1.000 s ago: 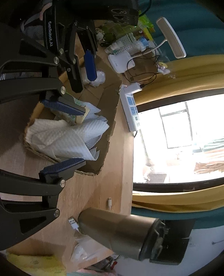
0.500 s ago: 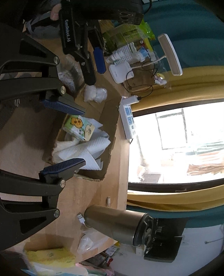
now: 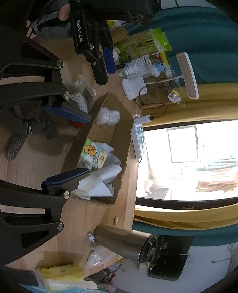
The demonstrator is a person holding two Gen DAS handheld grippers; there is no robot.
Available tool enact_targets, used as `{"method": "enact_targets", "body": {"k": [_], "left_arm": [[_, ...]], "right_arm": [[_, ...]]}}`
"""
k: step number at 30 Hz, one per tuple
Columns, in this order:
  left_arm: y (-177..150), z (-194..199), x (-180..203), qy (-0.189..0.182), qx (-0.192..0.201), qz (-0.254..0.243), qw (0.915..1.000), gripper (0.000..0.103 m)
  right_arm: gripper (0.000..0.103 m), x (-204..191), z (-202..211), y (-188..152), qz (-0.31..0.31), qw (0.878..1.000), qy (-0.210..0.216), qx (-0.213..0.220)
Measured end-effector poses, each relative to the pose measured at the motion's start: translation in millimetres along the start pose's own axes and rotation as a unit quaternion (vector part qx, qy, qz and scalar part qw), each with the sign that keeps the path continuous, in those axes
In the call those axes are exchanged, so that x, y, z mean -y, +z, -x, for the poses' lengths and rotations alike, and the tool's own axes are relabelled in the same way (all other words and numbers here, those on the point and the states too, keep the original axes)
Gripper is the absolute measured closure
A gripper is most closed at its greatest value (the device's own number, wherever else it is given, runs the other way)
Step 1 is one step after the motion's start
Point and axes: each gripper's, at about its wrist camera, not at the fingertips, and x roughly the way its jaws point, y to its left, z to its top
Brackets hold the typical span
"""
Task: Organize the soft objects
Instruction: 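Release the tissue pack and white cloth into the box with both tools, then grasp the grey sock with the right tool while the left tool reaches toward the brown plush toy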
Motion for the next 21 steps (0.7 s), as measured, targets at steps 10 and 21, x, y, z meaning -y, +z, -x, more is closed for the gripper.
{"method": "enact_targets", "body": {"k": [10,21], "left_arm": [[-22.7,12.1,-18.8,0.010,-0.008,0.014,0.9998,0.035],[-52.8,14.4,-21.4,0.013,-0.026,0.019,0.9994,0.035]], "right_arm": [[0.048,-23.8,-4.3,-14.7,0.005,1.000,0.005,-0.015],[0.048,-36.8,-6.6,-39.3,0.005,0.999,0.012,-0.035]]}}
